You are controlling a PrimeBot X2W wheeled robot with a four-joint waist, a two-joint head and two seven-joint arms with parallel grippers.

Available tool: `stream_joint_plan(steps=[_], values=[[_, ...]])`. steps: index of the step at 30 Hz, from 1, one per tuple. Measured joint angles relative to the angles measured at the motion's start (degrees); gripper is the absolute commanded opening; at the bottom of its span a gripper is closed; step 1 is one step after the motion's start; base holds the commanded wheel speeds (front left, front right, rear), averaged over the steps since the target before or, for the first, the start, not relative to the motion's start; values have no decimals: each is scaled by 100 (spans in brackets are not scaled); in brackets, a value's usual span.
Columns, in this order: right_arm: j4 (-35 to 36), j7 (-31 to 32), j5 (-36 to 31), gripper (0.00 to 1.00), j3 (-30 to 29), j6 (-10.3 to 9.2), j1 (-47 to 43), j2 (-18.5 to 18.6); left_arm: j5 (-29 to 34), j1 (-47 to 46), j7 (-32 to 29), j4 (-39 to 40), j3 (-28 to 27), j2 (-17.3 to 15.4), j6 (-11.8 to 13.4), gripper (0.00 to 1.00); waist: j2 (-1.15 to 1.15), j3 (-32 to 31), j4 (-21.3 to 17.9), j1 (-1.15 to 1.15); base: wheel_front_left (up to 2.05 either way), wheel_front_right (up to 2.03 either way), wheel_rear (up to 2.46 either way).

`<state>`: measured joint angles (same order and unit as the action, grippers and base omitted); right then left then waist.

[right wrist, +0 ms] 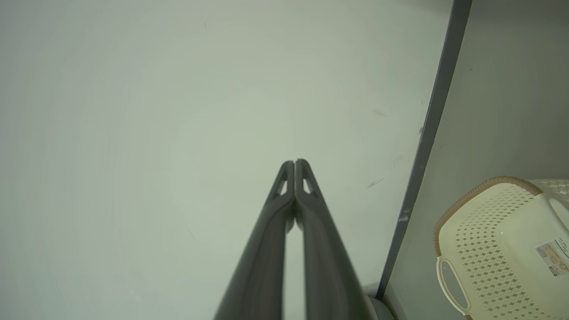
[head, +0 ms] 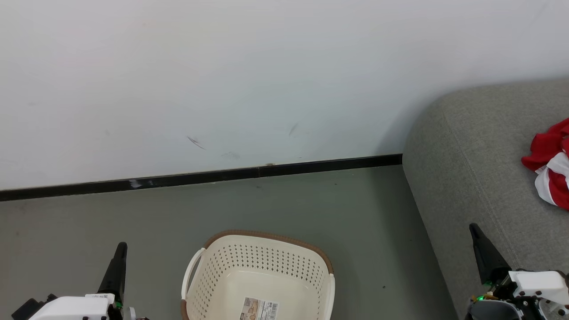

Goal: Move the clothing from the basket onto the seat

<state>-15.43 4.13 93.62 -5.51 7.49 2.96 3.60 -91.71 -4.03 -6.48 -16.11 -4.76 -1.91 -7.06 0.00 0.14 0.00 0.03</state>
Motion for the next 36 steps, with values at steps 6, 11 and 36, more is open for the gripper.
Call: stream_joint_plan(steps=[6, 11, 36], values=[[0, 0, 0, 0, -4, 0, 4, 0, 0, -1, 0, 2, 0, 0, 0, 0, 0, 1, 0, 0, 0, 0, 0], [0, 0, 0, 0, -9, 0, 12, 0, 0, -1, 0, 3, 0, 0, 0, 0, 0, 1, 0, 0, 0, 0, 0], [-1, 48, 0, 0, -25, 0, 26, -4, -1, -1, 0, 15, 0, 1, 0, 0, 0, 2, 0, -1, 0, 0, 0]])
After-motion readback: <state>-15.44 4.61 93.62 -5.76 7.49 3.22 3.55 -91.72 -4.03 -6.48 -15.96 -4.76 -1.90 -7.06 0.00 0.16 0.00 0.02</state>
